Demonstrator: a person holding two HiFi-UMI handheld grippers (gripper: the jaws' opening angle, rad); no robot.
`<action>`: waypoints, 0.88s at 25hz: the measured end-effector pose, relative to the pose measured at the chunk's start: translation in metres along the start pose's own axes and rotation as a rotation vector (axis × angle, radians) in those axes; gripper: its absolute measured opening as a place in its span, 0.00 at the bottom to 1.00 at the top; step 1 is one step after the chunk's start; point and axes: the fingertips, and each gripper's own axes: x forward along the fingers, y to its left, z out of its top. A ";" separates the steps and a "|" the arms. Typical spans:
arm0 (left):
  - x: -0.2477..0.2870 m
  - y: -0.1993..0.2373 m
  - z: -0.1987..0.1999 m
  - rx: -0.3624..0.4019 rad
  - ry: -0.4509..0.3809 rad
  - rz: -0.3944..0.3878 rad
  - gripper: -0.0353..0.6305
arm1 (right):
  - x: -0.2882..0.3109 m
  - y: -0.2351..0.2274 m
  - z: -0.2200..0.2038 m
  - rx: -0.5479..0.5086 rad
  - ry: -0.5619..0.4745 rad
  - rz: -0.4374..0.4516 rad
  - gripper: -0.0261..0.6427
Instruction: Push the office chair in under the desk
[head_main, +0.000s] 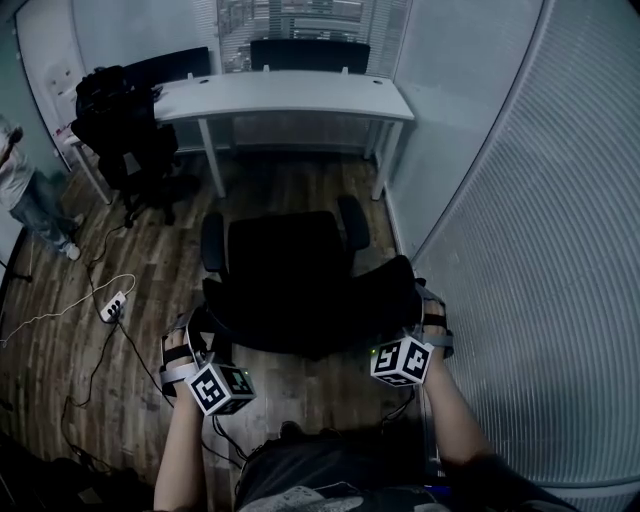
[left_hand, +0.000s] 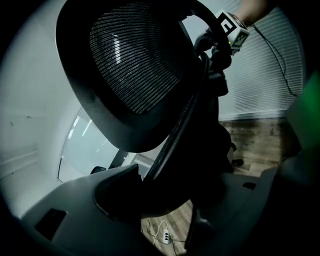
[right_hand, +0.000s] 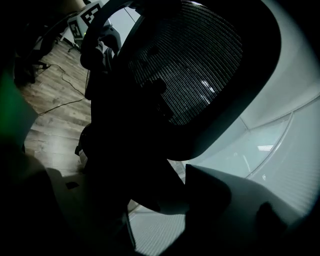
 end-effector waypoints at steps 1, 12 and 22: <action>0.003 0.003 -0.001 0.005 -0.008 -0.001 0.47 | 0.001 0.000 0.001 0.004 0.008 -0.001 0.49; 0.040 0.028 -0.006 0.022 -0.101 -0.011 0.47 | 0.020 0.002 0.016 0.029 0.091 -0.012 0.49; 0.083 0.043 0.005 0.023 -0.156 -0.011 0.47 | 0.058 -0.010 0.017 0.045 0.156 -0.011 0.49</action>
